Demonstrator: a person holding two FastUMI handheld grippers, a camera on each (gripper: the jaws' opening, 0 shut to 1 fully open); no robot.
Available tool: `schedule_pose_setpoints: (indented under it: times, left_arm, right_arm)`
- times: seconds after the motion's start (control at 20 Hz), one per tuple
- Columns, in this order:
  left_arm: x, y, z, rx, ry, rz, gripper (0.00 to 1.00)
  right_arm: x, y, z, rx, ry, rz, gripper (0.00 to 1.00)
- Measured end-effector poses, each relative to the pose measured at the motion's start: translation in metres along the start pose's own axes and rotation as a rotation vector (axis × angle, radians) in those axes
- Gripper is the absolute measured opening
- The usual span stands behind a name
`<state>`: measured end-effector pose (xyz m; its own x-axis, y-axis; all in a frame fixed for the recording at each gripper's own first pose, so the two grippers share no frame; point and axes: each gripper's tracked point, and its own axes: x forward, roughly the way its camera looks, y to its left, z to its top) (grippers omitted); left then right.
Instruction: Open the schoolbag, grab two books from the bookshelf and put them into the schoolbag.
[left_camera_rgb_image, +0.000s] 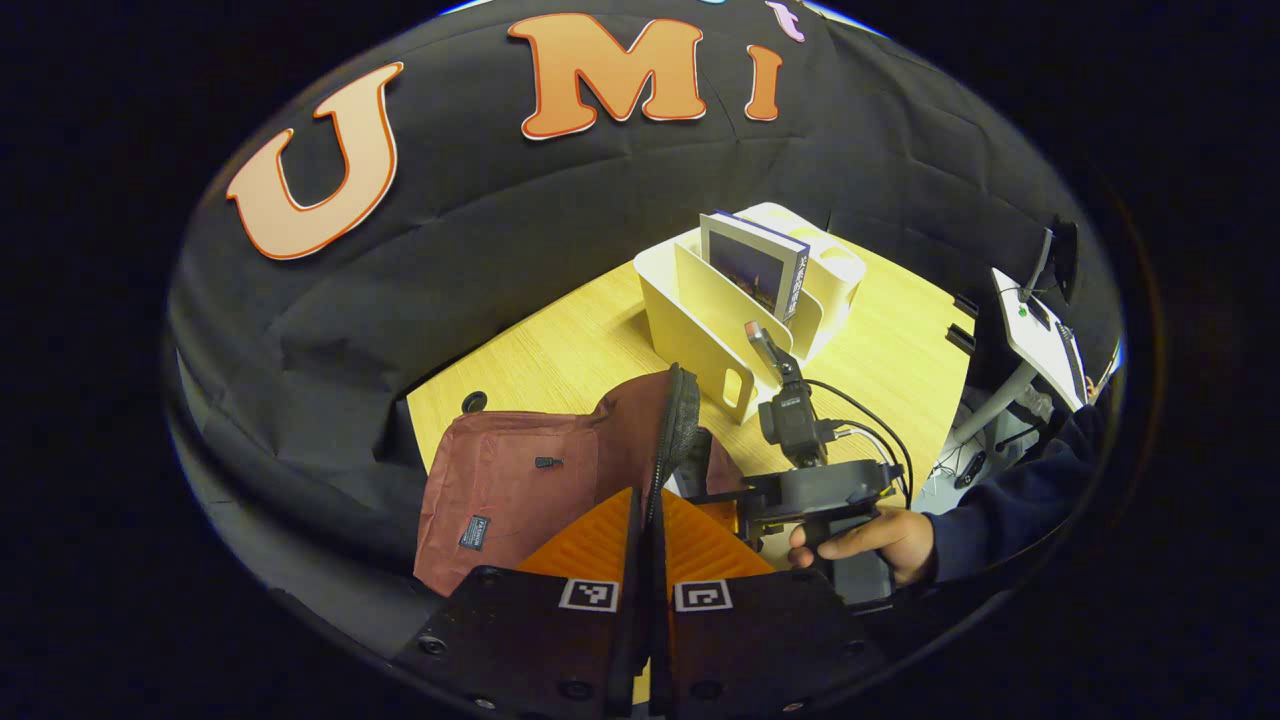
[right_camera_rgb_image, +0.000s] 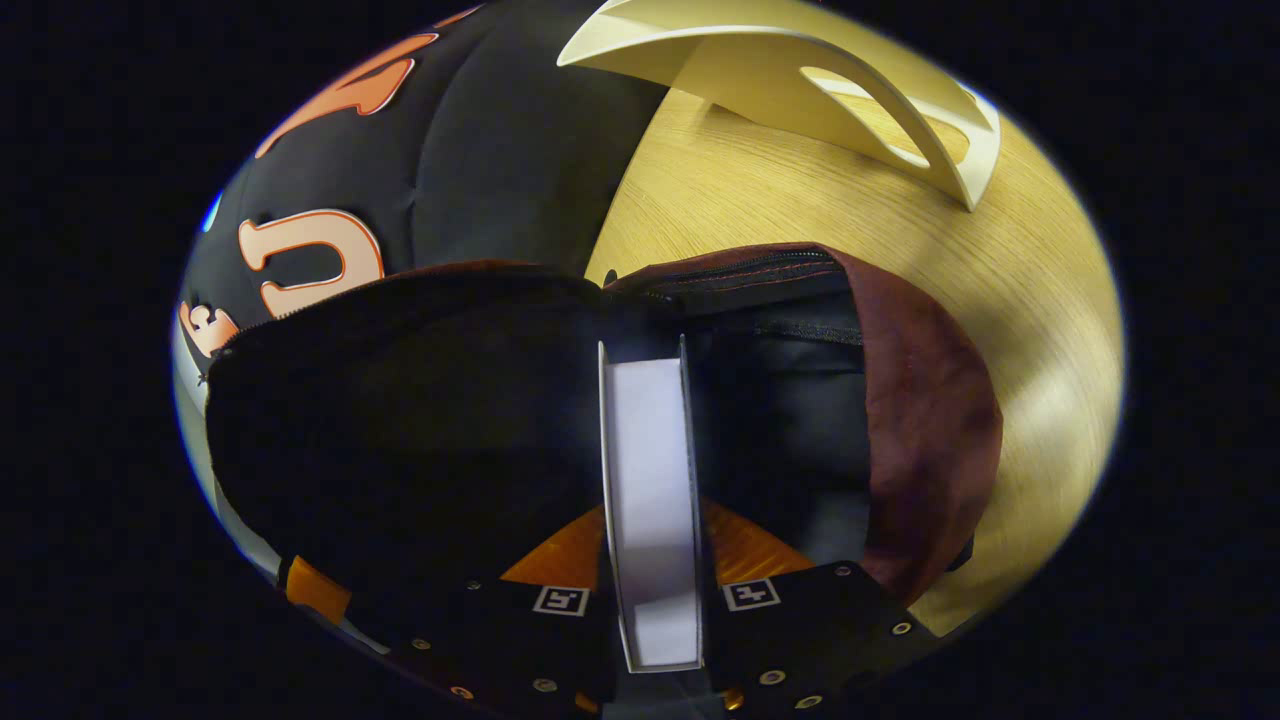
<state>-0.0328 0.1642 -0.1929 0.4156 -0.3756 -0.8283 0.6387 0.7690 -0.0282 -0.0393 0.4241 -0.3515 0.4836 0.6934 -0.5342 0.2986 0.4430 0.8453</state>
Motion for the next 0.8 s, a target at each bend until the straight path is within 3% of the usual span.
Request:
schedule_pose_setpoints:
  times: [0.05, 0.2, 0.3, 0.35, 0.4, 0.45, 0.55, 0.6, 0.65, 0.7, 0.8]
  left_arm:
    - [0.001, -0.001, 0.001, 0.000, -0.003, -0.003, 0.06]
    - [0.000, 0.000, 0.000, -0.001, -0.001, 0.002, 0.07]
    - [-0.001, 0.004, -0.001, -0.012, -0.004, 0.010, 0.11]
    - [0.000, 0.006, -0.002, -0.021, -0.005, 0.014, 0.07]
    - [0.000, 0.008, -0.001, -0.029, -0.006, 0.015, 0.06]
    - [0.001, 0.010, -0.001, -0.035, -0.009, 0.019, 0.07]
    - [0.002, 0.013, -0.001, -0.038, -0.010, 0.026, 0.11]
    - [0.003, 0.013, -0.001, -0.041, -0.010, 0.023, 0.07]
    - [0.005, 0.012, -0.002, -0.041, -0.010, 0.021, 0.06]
    - [0.006, 0.011, -0.001, -0.040, -0.011, 0.023, 0.10]
    - [0.009, 0.009, -0.002, -0.038, -0.010, 0.026, 0.07]
  right_arm:
    - [0.002, 0.000, -0.003, -0.008, 0.005, -0.001, 0.35]
    - [0.015, -0.007, -0.009, -0.015, 0.018, -0.049, 0.37]
    - [0.024, -0.014, -0.010, -0.017, 0.023, -0.105, 0.47]
    - [0.026, -0.013, -0.006, -0.016, 0.021, -0.103, 0.55]
    - [0.022, -0.014, -0.003, -0.018, 0.018, -0.114, 0.43]
    - [0.015, -0.017, -0.002, -0.032, 0.018, -0.131, 0.72]
    - [0.007, -0.023, 0.004, -0.070, 0.014, -0.163, 0.88]
    - [0.002, -0.027, 0.009, -0.082, 0.008, -0.173, 0.76]
    - [-0.002, -0.027, 0.012, -0.092, 0.004, -0.180, 0.95]
    - [-0.008, -0.028, 0.016, -0.101, -0.001, -0.194, 0.95]
    - [-0.017, -0.030, 0.029, -0.114, -0.024, -0.196, 0.95]
